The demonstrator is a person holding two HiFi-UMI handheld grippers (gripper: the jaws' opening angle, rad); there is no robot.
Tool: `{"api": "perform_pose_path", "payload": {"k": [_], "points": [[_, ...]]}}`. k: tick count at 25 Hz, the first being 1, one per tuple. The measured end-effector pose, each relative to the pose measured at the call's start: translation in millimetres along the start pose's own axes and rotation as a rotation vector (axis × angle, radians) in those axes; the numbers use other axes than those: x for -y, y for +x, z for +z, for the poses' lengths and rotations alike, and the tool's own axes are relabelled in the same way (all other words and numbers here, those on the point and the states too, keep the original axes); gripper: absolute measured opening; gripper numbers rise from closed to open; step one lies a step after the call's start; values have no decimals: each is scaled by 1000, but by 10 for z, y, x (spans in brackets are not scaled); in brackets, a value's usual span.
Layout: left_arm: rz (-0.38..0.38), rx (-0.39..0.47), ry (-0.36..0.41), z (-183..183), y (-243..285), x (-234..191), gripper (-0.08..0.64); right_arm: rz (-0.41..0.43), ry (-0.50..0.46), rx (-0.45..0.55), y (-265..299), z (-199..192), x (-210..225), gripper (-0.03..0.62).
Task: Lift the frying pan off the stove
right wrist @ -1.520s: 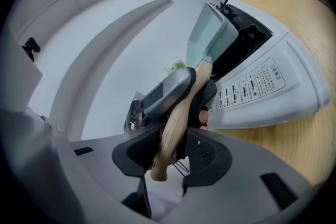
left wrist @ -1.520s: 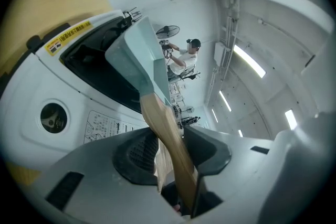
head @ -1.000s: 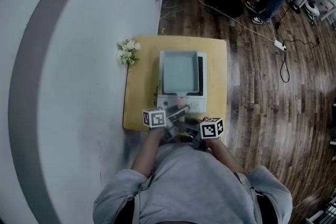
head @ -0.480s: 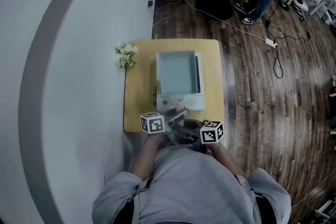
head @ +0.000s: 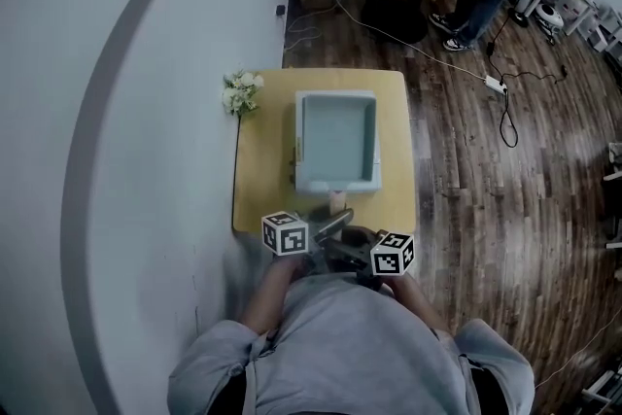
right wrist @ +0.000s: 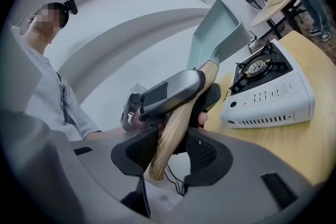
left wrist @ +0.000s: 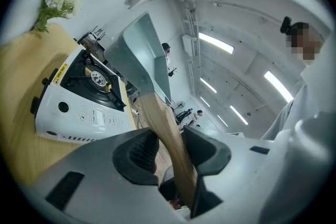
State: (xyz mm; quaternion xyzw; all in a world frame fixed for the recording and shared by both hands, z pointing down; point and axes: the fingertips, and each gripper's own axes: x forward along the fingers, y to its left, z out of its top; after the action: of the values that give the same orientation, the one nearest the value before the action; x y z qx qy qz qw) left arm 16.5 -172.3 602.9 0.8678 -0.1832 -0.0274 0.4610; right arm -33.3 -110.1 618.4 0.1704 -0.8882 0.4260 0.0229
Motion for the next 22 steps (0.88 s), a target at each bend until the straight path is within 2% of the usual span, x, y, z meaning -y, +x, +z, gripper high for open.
{"api": "perform_pose_path", "payload": {"k": [14,22], "points": [[-64,-20,44,-561,-343,460,143,-58,-77,11,-135,-559,-510,163],[-111,-55,41,-759,-257,634,144,-104,-77,46,-337,-672,-586,166]]}}
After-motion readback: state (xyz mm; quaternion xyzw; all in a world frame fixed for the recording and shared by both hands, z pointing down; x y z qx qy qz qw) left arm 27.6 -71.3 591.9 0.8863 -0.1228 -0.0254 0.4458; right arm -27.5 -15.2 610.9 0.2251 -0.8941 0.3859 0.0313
